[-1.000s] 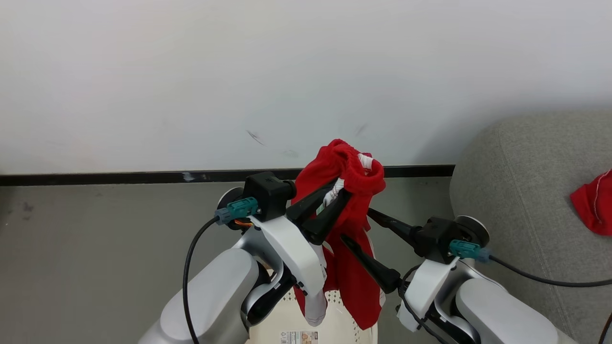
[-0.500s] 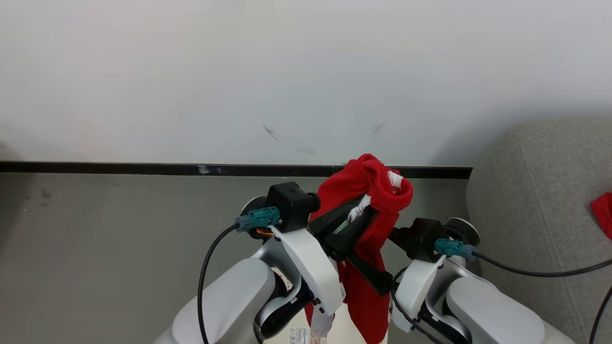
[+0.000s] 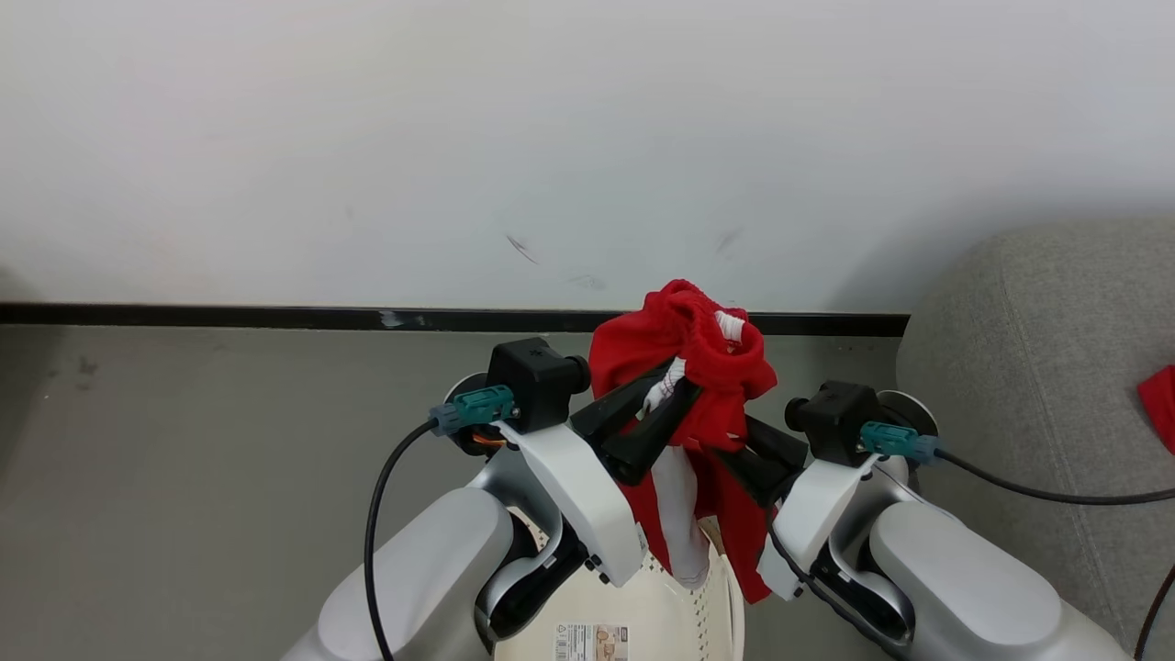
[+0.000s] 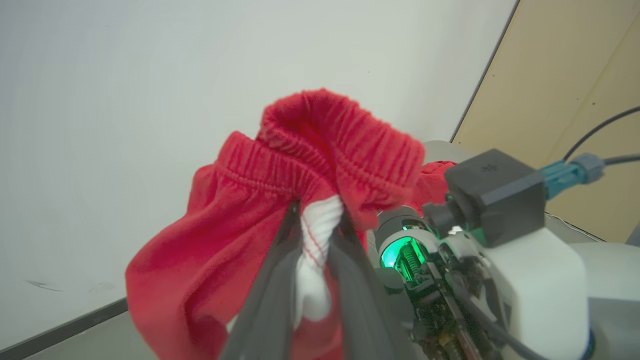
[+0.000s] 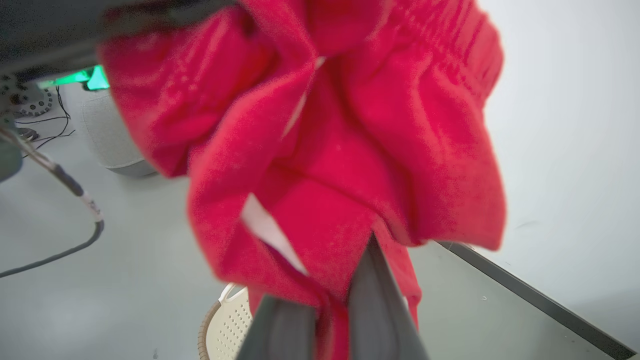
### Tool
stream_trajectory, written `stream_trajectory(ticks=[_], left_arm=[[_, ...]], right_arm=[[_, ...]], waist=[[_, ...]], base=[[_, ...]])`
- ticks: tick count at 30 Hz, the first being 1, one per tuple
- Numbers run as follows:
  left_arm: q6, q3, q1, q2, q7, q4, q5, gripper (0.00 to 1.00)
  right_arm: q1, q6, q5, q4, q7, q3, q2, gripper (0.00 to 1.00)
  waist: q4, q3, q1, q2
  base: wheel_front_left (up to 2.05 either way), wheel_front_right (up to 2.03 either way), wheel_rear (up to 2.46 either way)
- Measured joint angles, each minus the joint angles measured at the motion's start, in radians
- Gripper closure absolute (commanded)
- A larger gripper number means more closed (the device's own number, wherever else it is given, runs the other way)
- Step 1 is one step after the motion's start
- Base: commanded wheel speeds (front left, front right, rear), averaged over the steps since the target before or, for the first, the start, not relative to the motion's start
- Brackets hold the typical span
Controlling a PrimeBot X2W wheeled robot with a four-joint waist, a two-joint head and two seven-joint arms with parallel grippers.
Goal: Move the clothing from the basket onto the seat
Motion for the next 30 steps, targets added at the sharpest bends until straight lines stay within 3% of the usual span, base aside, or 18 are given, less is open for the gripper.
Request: stream_trajectory(ticks=[11, 12, 13, 14, 15, 30], left_arm=[[0.033, 0.031, 0.026, 0.040, -0.021, 0.026, 0.004, 1.00], [0.034, 0.035, 0.027, 0.040, -0.022, 0.027, 0.004, 0.67], [0.034, 0.035, 0.030, 0.040, -0.023, 0.027, 0.004, 0.42], [0.035, 0.035, 0.035, 0.041, -0.027, 0.028, 0.004, 0.04], [0.039, 0.036, 0.040, 0.044, -0.030, 0.030, 0.004, 0.00], [0.044, 0.045, 0.052, 0.055, -0.046, 0.033, 0.003, 0.00]], right_arm=[[0.004, 0.000, -0.002, -0.046, 0.000, -0.092, -0.018, 1.00], [0.005, 0.000, -0.003, -0.055, 0.000, -0.114, -0.021, 1.00], [0.006, 0.000, -0.004, -0.058, 0.000, -0.125, -0.024, 1.00], [0.007, 0.000, -0.005, -0.061, 0.000, -0.137, -0.029, 1.00], [0.009, 0.000, -0.006, -0.065, 0.000, -0.149, -0.035, 1.00], [0.077, 0.000, -0.036, -0.118, 0.000, -0.308, -0.077, 1.00]], waist=[[-0.032, 0.002, 0.0000, 0.0000], [-0.039, 0.002, 0.0000, 0.0000], [-0.043, 0.002, 0.0000, 0.0000], [-0.046, 0.002, 0.0000, 0.0000], [-0.050, 0.002, 0.0000, 0.0000], [-0.111, -0.003, 0.0000, 0.0000]], base=[[0.00, 0.00, 0.00], [0.00, 0.00, 0.00], [0.00, 0.00, 0.00], [0.00, 0.00, 0.00], [0.00, 0.00, 0.00], [0.00, 0.00, 0.00]])
